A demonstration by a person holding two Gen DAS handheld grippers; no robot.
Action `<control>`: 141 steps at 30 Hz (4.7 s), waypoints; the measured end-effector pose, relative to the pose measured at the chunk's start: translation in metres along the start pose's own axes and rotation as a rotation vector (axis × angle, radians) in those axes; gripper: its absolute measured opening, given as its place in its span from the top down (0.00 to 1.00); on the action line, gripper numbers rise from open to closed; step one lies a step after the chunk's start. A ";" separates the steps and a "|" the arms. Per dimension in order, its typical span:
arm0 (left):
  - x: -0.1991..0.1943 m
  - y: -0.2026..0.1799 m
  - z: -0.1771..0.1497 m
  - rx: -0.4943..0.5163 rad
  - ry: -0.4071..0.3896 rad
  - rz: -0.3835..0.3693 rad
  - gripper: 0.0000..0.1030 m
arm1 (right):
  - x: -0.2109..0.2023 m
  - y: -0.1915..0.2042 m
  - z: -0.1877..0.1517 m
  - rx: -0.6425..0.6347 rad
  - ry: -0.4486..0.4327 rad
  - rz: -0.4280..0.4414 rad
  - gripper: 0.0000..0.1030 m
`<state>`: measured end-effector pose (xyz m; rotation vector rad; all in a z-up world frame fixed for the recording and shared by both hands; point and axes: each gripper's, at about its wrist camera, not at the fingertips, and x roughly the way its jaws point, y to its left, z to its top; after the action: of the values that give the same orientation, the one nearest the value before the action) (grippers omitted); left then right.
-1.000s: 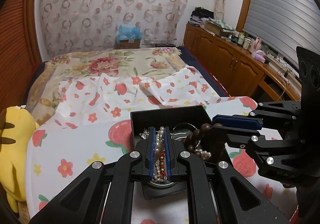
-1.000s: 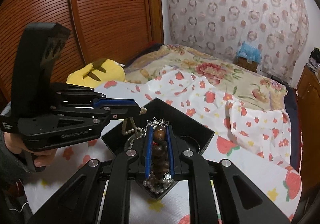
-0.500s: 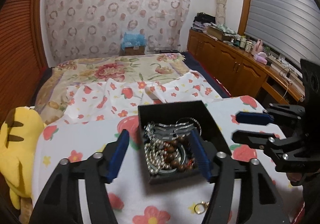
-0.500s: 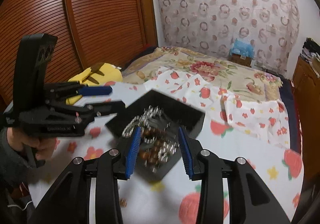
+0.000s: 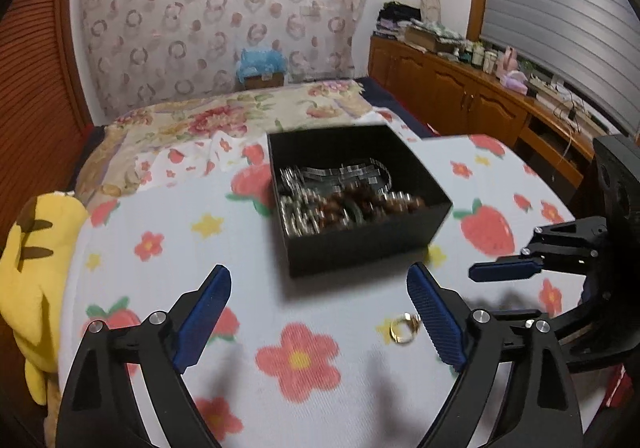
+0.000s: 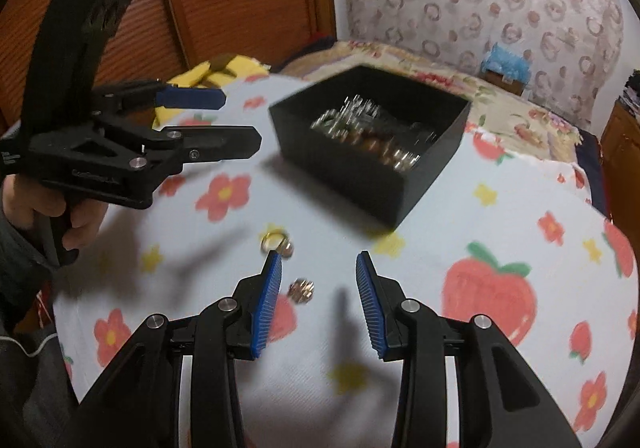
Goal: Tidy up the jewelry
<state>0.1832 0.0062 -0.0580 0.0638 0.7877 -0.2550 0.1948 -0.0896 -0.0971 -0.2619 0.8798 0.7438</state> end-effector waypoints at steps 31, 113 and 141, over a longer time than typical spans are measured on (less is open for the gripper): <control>0.034 -0.046 -0.027 0.120 0.132 -0.029 0.38 | -0.013 -0.020 -0.013 0.010 -0.021 -0.079 0.84; -0.037 -0.022 0.018 -0.072 -0.135 0.119 0.08 | -0.089 -0.031 0.009 0.222 -0.297 -0.218 0.33; -0.145 -0.051 -0.037 -0.078 -0.274 0.210 0.07 | -0.173 0.043 -0.045 0.269 -0.505 -0.353 0.02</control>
<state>0.0466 -0.0077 0.0207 0.0365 0.5129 -0.0318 0.0673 -0.1639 0.0123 0.0162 0.4263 0.3298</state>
